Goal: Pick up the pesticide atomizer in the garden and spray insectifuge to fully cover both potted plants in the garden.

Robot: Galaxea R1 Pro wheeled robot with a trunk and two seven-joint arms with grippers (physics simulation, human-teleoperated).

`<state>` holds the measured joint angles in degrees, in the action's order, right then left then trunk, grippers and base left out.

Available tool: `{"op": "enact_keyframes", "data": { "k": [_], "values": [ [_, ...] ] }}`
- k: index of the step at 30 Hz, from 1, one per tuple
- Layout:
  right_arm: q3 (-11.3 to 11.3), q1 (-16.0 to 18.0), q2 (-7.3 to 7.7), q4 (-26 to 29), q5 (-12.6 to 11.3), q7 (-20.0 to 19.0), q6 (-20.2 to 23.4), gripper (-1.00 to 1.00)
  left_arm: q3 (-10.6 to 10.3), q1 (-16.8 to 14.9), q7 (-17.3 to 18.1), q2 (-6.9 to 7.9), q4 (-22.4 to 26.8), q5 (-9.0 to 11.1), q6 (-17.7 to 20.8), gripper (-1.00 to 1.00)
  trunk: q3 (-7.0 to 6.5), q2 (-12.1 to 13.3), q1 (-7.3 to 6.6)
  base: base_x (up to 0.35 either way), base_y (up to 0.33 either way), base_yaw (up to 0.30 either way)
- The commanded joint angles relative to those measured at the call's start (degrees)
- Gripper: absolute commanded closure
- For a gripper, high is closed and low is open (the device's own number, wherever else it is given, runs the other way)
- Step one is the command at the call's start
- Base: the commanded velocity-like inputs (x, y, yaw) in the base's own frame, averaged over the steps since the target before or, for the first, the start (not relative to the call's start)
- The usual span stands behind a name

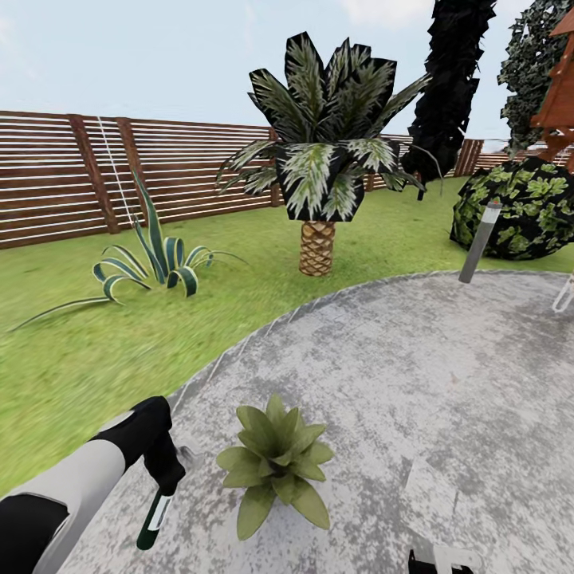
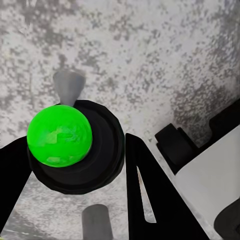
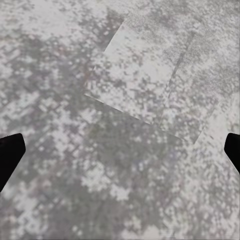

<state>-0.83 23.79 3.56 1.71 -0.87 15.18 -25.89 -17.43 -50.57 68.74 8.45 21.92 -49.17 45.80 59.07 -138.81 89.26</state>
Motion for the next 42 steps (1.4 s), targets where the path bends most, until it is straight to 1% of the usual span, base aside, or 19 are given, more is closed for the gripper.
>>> {"op": "enact_keyframes", "data": {
  "k": [1, 4, 8, 11, 14, 17, 18, 19, 22, 26, 28, 29, 33, 39, 42],
  "values": [
    [-0.1, 0.0, -0.02, 0.0, -0.1, 0.0, -0.2, -1.0, -0.1, 0.0, 0.5, 0.04, 0.2, -0.4, 0.4, 1.0, 0.05, 0.0, -0.01, 0.036, -0.009, 0.0],
    [-0.1, 0.0, -0.04, 0.0, -0.1, 0.0, -0.2, -1.0, -0.2, 0.2, 0.4, 0.21, 0.2, -0.6, 0.2, 1.0, 0.05, 0.0, -0.01, 0.012, -0.003, 0.0],
    [-0.1, 0.0, -0.13, 0.0, -0.1, 0.0, -0.2, -1.0, -0.2, 0.3, 0.3, 1.12, -0.1, -0.7, -0.3, 1.0, 0.05, 0.0, -0.01, 0.002, -0.001, 0.0],
    [0.0, 0.0, -0.17, 0.0, -0.1, 0.0, -0.2, -1.0, -0.2, 0.3, 0.2, 1.37, -0.1, -0.7, -0.3, 1.0, 0.05, 0.0, -0.01, 0.0, 0.0, 0.0],
    [-0.1, 0.0, -0.16, 0.0, -0.1, 0.0, -0.2, -1.0, -0.1, -0.1, 0.5, 1.13, 0.2, -0.7, -0.3, 1.0, 0.05, 0.0, -0.01, 0.0, 0.0, 0.0],
    [0.0, 0.0, -0.16, 0.0, -0.1, 0.0, -0.2, -1.0, 0.0, -0.6, 0.6, 0.35, 0.3, -0.6, -0.2, 1.0, 0.05, 0.0, -0.01, 0.0, 0.0, 0.0],
    [0.0, 0.0, -0.2, 0.0, -0.1, 0.0, -0.2, -1.0, 0.0, -0.7, 0.7, -0.21, 0.6, -0.7, -0.1, 1.0, 0.05, 0.0, -0.01, 0.0, 0.0, 0.016],
    [0.0, 0.0, -0.21, 0.0, -0.1, 0.0, -0.2, -1.0, 0.0, -0.7, 0.6, -0.31, 0.7, -0.8, -0.2, 1.0, 0.05, 0.0, -0.01, 0.0, 0.0, 0.052],
    [-0.1, 0.0, -0.22, 0.0, -0.2, 0.0, -0.2, -1.0, -0.1, -0.6, 0.6, 0.24, 0.8, -0.8, -0.3, 1.0, 0.05, 0.0, -0.01, 0.0, 0.0, 0.081],
    [-0.1, 0.0, -0.22, 0.0, -0.1, 0.0, -0.2, -1.0, -0.1, 0.1, 0.4, 2.74, 0.7, -0.8, -0.6, 1.0, 0.05, 0.0, -0.01, 0.0, 0.0, 0.023],
    [0.0, 0.0, -0.22, 0.0, -0.1, 0.0, -0.2, -1.0, -0.2, 0.2, 0.3, 3.44, 0.5, -0.8, -0.8, 1.0, 0.05, 0.0, -0.01, 0.0, 0.0, 0.003],
    [0.0, 0.0, -0.22, 0.0, -0.1, 0.0, -0.2, -1.0, -0.2, 0.2, 0.3, 3.49, 0.6, -0.8, -0.8, 1.0, 0.05, 0.0, -0.01, 0.0, 0.0, 0.001],
    [-0.1, 0.0, -0.22, 0.0, -0.2, 0.1, -0.2, -1.0, 0.0, 0.2, 0.3, 2.93, 0.8, -0.7, -0.9, 1.0, 0.12, 0.0, -0.01, 0.126, -0.042, 0.0],
    [-0.1, 0.0, -0.22, 0.0, -0.2, 0.1, -0.2, -1.0, 0.2, 0.2, 0.2, 2.7, 0.8, -0.6, -0.9, 1.0, 0.15, 0.0, -0.01, 0.144, -0.069, 0.0],
    [-0.1, 0.0, -0.22, 0.0, -0.2, 0.1, -0.2, -1.0, -0.1, 0.2, 0.3, 1.86, 0.8, -0.6, -0.9, 1.0, 0.15, 0.0, -0.01, 0.007, -0.003, 0.0]
  ]
}}
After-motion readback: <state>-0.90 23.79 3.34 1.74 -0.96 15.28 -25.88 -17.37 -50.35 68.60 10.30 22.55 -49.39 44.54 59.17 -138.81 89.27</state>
